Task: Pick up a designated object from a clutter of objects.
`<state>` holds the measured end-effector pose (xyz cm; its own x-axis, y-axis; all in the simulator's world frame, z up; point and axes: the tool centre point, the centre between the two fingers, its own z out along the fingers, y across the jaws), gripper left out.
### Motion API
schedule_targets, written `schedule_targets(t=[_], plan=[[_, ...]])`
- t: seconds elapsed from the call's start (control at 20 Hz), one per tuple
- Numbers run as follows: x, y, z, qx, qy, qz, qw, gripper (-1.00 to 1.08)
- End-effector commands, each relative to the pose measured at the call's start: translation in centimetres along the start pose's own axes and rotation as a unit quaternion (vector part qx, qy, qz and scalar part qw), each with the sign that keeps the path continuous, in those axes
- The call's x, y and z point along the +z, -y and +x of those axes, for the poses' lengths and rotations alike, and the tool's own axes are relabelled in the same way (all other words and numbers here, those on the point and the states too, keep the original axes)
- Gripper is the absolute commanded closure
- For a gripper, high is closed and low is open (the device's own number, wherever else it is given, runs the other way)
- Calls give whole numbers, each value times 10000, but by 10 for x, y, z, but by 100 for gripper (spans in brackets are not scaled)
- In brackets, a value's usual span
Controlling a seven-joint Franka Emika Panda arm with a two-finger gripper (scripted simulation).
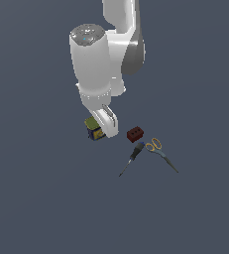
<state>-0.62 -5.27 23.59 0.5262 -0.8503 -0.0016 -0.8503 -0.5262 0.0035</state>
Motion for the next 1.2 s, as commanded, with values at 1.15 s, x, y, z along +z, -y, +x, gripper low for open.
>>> schedule_targets(t=[1.15], plan=[[-180, 29, -142, -3, -10, 16, 10000, 108]])
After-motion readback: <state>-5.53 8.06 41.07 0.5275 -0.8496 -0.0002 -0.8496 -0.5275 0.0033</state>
